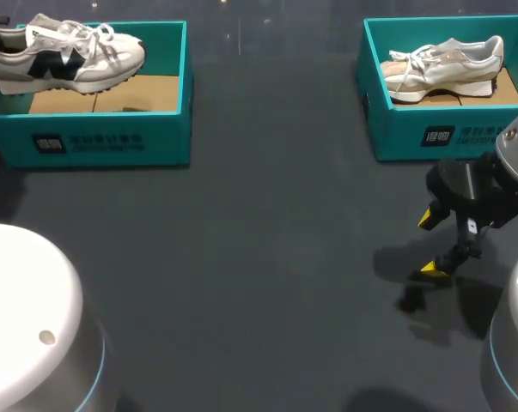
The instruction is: Take the shoe out of the shoebox, open the shoe tongue, remove and reinsert the insole, then place the shoe into the shoebox
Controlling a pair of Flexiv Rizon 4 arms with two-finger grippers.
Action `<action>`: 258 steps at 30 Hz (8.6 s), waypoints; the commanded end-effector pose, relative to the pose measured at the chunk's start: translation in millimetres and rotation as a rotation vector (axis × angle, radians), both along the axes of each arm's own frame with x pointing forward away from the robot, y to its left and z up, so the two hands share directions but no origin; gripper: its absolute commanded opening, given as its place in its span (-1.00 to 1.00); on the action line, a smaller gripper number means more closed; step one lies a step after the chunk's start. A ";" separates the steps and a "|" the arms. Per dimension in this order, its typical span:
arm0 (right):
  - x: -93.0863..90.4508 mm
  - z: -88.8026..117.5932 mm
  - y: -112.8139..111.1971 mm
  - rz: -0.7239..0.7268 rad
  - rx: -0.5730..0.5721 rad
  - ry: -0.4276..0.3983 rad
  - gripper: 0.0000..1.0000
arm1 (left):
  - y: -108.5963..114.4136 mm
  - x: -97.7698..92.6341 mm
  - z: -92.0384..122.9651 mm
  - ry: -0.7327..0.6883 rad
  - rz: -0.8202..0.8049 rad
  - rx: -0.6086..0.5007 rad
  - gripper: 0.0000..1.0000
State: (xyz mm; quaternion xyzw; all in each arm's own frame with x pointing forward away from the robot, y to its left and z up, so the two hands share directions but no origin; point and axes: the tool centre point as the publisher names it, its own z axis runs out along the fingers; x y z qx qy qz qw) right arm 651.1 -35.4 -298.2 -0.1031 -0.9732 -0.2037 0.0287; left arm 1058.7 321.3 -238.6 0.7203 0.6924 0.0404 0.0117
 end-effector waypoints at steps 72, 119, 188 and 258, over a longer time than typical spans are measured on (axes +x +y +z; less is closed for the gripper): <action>-1.7 -0.4 0.0 -0.001 -0.002 -0.003 1.00 | -37.7 -15.1 -87.2 0.081 -0.061 0.112 -1.00; -1.7 -0.4 0.0 -0.001 -0.002 -0.003 1.00 | -44.1 -11.6 -119.9 0.110 -0.077 0.057 -0.36; -1.7 -0.4 0.0 -0.001 -0.002 -0.003 1.00 | -54.4 -77.0 72.2 0.083 0.005 0.008 1.00; 316.7 145.9 -164.0 -1.292 -0.429 0.114 1.00 | -54.4 -77.0 72.2 0.083 0.005 0.008 1.00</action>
